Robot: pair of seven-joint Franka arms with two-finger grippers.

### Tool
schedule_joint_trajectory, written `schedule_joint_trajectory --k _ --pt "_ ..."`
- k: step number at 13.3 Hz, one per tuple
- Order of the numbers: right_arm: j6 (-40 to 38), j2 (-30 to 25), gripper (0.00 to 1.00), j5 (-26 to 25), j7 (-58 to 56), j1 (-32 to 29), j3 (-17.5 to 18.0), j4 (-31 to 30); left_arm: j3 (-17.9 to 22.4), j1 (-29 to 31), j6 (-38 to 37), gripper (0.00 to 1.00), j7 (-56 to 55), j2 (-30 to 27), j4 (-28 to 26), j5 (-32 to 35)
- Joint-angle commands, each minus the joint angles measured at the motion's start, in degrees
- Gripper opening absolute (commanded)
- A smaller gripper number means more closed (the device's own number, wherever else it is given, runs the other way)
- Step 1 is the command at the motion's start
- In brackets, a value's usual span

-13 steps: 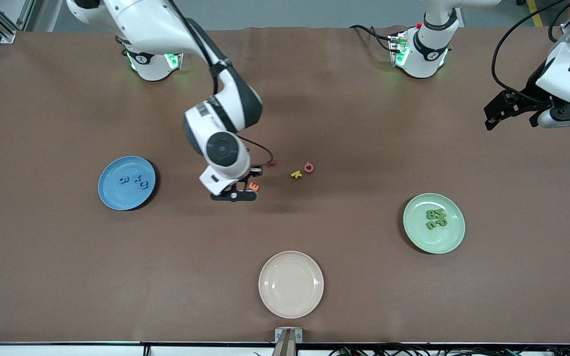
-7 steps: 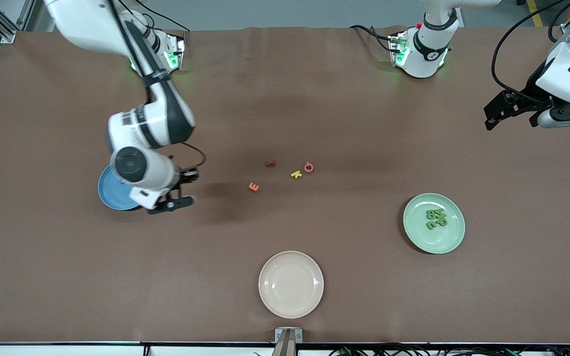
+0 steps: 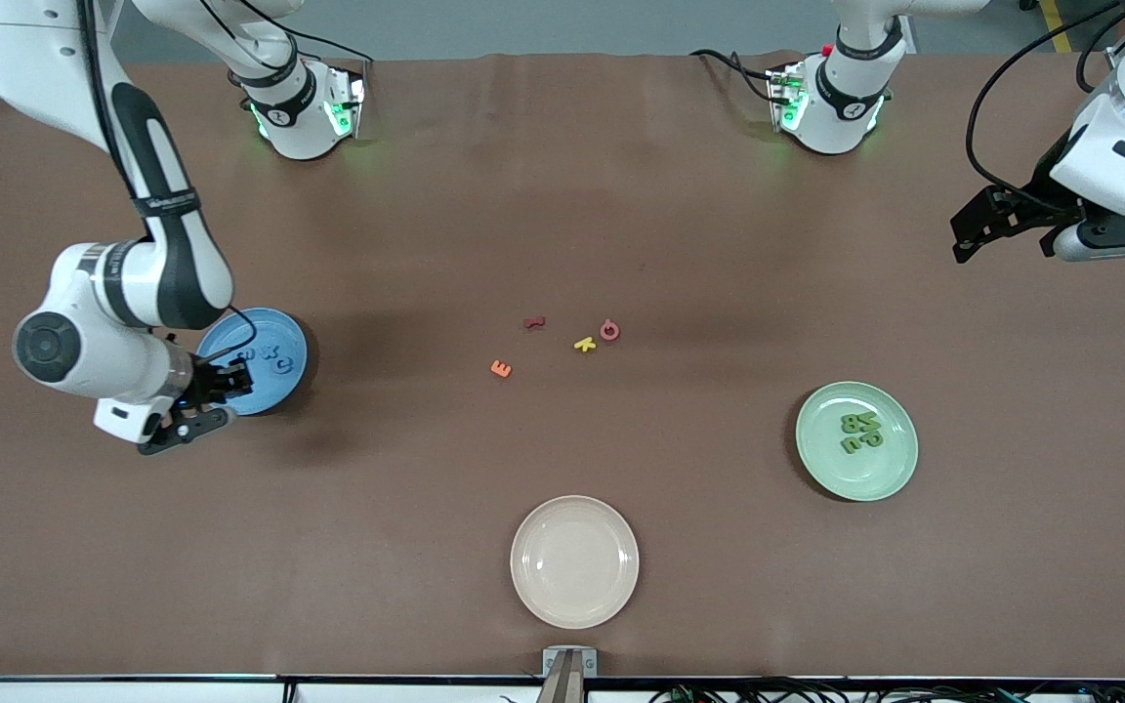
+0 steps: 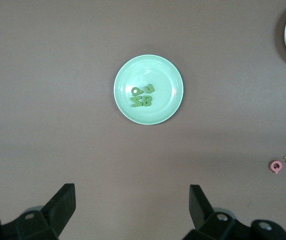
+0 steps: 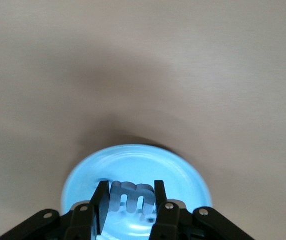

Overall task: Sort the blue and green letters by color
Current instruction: 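Carry the blue m over the blue plate with the right gripper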

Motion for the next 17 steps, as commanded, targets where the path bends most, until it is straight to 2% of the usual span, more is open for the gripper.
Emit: schedule_joint_trajectory --k 1,6,10,14,15,17 --pt "2.00 0.97 0.18 -0.66 -0.25 -2.79 1.26 -0.65 0.19 -0.01 0.20 1.00 0.94 -0.06 0.73 -0.83" --pt "4.20 3.79 0.18 -0.57 -0.07 -3.94 1.26 -1.44 0.19 -0.10 0.29 1.00 0.94 1.00 1.79 -0.83" --pt "7.54 3.79 0.18 -0.40 0.02 -3.33 1.26 -5.74 0.19 -0.27 1.25 1.00 0.94 1.52 1.79 -0.83" --pt "8.68 3.70 0.20 0.04 0.02 -2.63 1.26 -7.16 0.19 -0.27 2.31 1.00 0.94 2.14 1.79 -0.83" --pt "8.68 3.70 0.23 0.04 0.02 -2.54 1.26 -7.16 0.19 -0.27 2.31 1.00 0.94 2.14 1.88 -0.83" --pt "8.77 3.70 0.59 0.04 0.02 -2.63 1.26 -6.98 0.19 -0.27 2.31 1.00 1.03 2.14 1.79 -0.83"
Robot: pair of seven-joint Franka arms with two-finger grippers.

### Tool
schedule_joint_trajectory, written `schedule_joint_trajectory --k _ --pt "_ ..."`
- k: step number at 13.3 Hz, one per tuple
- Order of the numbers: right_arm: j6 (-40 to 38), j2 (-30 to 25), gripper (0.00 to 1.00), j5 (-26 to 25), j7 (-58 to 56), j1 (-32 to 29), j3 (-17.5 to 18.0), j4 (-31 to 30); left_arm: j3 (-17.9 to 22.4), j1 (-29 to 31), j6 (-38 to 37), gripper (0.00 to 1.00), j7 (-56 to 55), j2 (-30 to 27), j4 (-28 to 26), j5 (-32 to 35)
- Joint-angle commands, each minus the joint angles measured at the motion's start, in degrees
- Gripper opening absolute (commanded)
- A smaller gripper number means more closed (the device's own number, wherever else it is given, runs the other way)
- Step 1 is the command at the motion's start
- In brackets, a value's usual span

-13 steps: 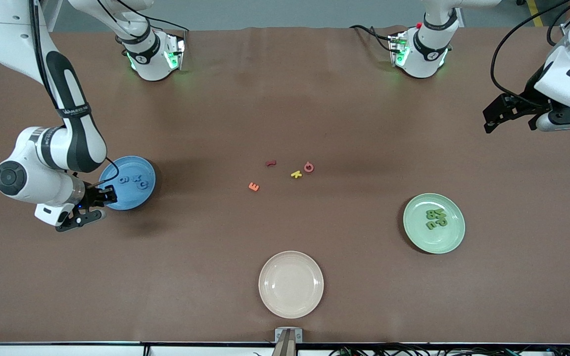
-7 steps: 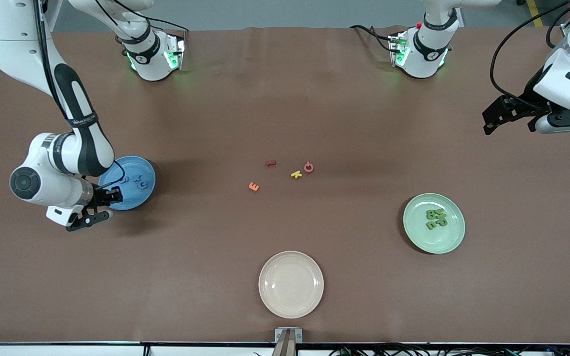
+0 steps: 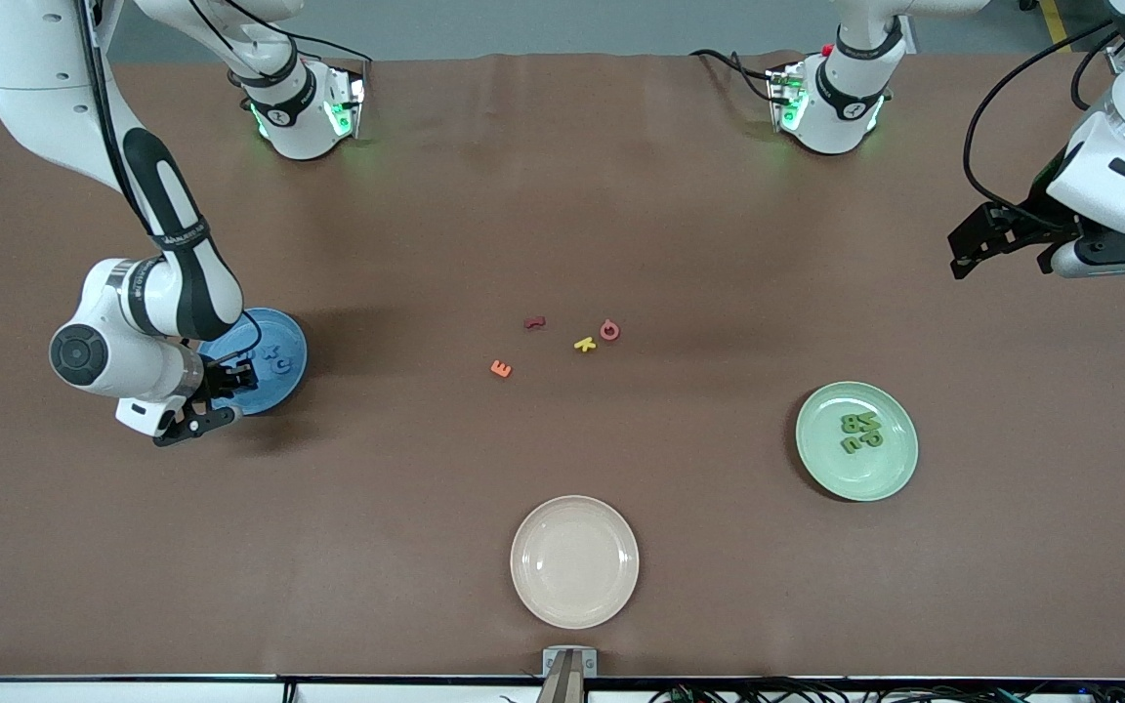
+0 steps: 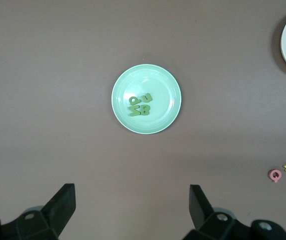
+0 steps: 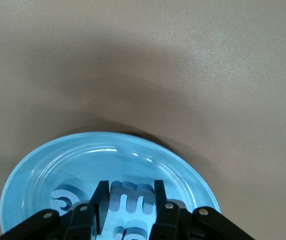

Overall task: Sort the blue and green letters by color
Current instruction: 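Lower the m onto the blue plate and open the right gripper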

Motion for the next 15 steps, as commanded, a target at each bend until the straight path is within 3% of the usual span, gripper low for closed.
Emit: schedule_joint_trajectory --k 1,6,11,12,15 --pt "0.50 -1.12 0.68 0.16 0.27 -0.06 0.21 -0.88 0.19 -0.22 -0.16 1.00 0.95 0.30 1.07 -0.92" --pt "-3.96 -5.94 0.79 0.08 1.40 0.03 0.56 -0.17 0.10 -0.22 -0.43 1.00 1.04 0.12 1.16 -0.83" --pt "-23.11 -16.40 0.88 -0.36 11.33 0.82 0.74 6.05 0.10 -0.57 -0.43 1.00 0.95 0.30 1.16 -0.92" --pt "-26.19 -18.16 0.95 -0.36 11.95 0.82 0.74 7.37 0.10 -0.66 -0.43 1.00 0.95 0.30 1.16 -0.83" --pt "-36.73 -20.55 0.97 -0.45 18.00 1.08 0.82 14.83 -0.33 -0.57 -0.43 1.00 0.95 0.30 1.16 -0.83"
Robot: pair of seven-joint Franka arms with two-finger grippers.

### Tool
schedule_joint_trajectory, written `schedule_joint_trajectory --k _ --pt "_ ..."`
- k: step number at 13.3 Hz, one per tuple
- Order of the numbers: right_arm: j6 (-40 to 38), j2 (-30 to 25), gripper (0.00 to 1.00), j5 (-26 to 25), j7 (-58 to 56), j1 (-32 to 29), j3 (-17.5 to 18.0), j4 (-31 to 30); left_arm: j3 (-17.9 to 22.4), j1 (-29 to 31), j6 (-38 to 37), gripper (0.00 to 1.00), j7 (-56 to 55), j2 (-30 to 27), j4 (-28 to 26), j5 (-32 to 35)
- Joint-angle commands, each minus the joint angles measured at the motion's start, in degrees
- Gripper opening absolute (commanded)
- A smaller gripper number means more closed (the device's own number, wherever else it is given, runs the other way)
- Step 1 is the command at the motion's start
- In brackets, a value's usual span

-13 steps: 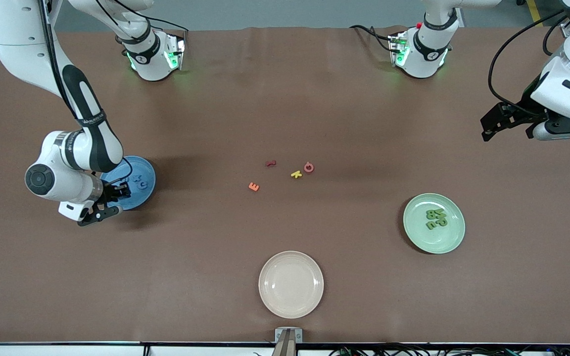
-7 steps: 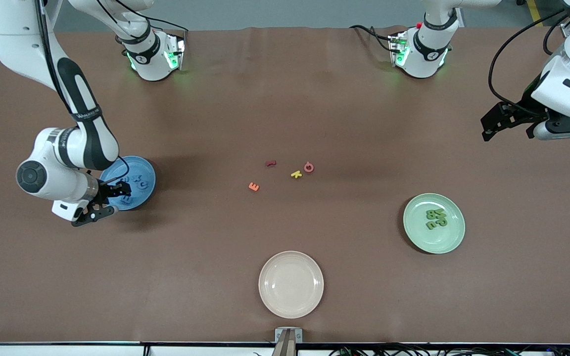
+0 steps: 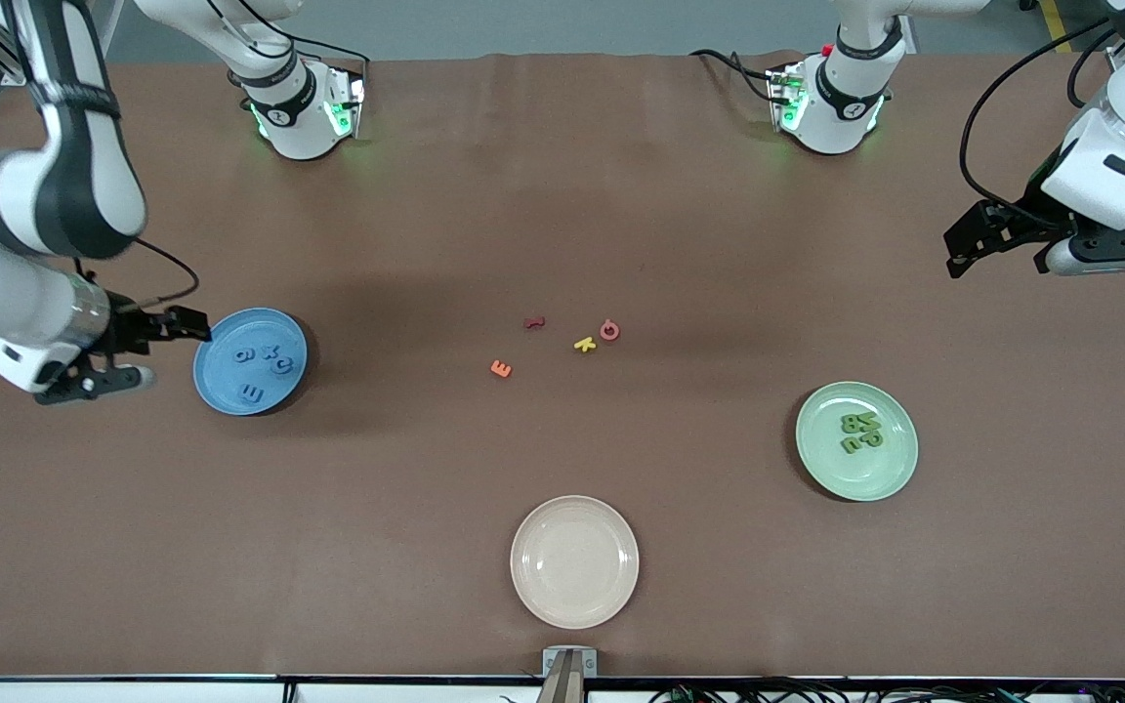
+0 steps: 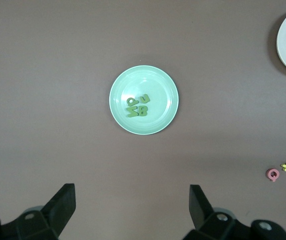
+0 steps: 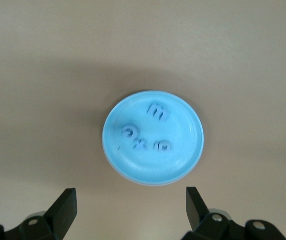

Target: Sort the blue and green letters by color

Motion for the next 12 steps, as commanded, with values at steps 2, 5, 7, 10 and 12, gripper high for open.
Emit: schedule_joint_trajectory --k 2,5,7,10,12 --pt "-9.90 -0.90 0.97 -0.45 8.81 1.38 0.22 8.70 -0.31 -0.05 -0.42 1.00 0.95 0.29 0.90 -0.92" --pt "-11.68 -1.16 0.97 -0.45 10.85 1.38 0.22 12.76 -0.31 0.04 -0.50 1.00 0.95 0.21 0.90 -0.92" --pt "-11.94 -1.25 0.97 -0.27 10.94 1.56 0.30 14.79 -0.31 0.04 -0.50 1.00 0.95 0.21 0.99 -0.83" --pt "-14.74 -1.08 1.00 0.17 10.94 1.56 0.22 20.74 -0.31 0.13 -0.50 1.00 1.12 0.29 1.52 -0.83" --pt "-16.16 -1.16 1.00 0.43 10.59 1.30 0.13 22.79 -0.31 0.13 -0.50 1.00 1.21 0.38 1.96 -0.83"
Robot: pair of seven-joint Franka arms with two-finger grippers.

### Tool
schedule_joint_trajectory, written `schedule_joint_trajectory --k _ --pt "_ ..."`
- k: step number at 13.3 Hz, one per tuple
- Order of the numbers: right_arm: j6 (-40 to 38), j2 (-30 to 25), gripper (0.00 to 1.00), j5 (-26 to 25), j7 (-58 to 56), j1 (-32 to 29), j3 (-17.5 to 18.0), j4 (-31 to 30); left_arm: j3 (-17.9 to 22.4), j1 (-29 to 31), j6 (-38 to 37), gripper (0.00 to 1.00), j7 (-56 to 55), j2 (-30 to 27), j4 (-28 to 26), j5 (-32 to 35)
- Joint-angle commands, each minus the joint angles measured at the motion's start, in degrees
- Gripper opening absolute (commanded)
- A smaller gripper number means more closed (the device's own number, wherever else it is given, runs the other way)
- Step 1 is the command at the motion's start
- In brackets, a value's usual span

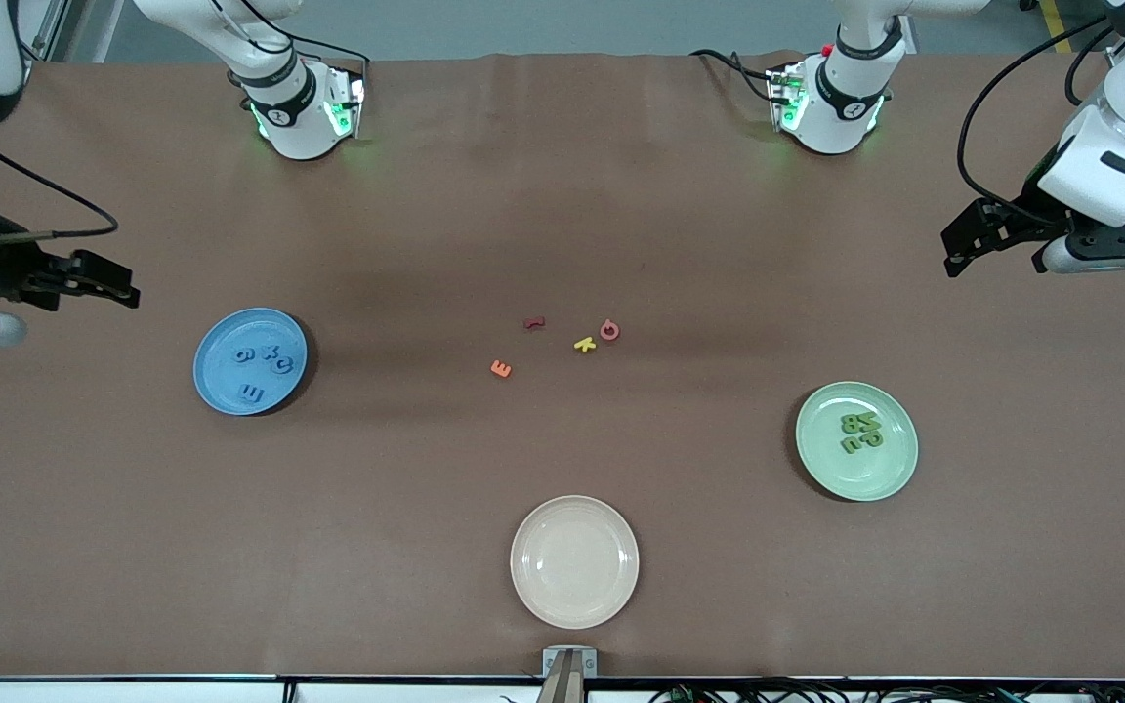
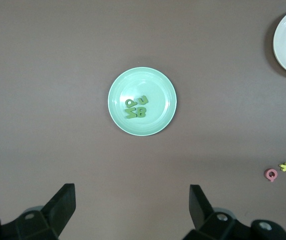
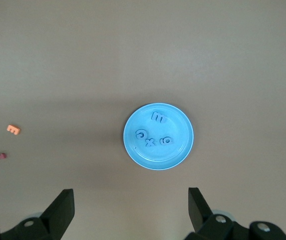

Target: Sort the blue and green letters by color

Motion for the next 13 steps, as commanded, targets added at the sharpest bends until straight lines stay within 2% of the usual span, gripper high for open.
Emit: schedule_joint_trajectory --k 1,5,9,13 --pt "-2.19 0.27 1.00 0.39 0.09 0.17 0.11 3.33 -0.04 0.28 -0.59 1.00 1.21 0.29 1.41 -0.83" --pt "2.10 -8.15 1.00 0.30 0.35 0.70 0.03 -7.01 -0.04 0.11 -2.78 1.00 1.03 0.29 3.25 -0.48" --pt "5.88 -12.38 1.00 0.21 0.70 0.70 0.03 -13.61 -0.04 0.19 -4.11 1.00 3.22 0.38 3.96 -0.30" --pt "5.10 -11.95 1.00 -0.05 0.62 0.27 -0.15 -12.66 0.05 0.11 -5.95 1.00 3.23 0.56 4.75 -0.30"
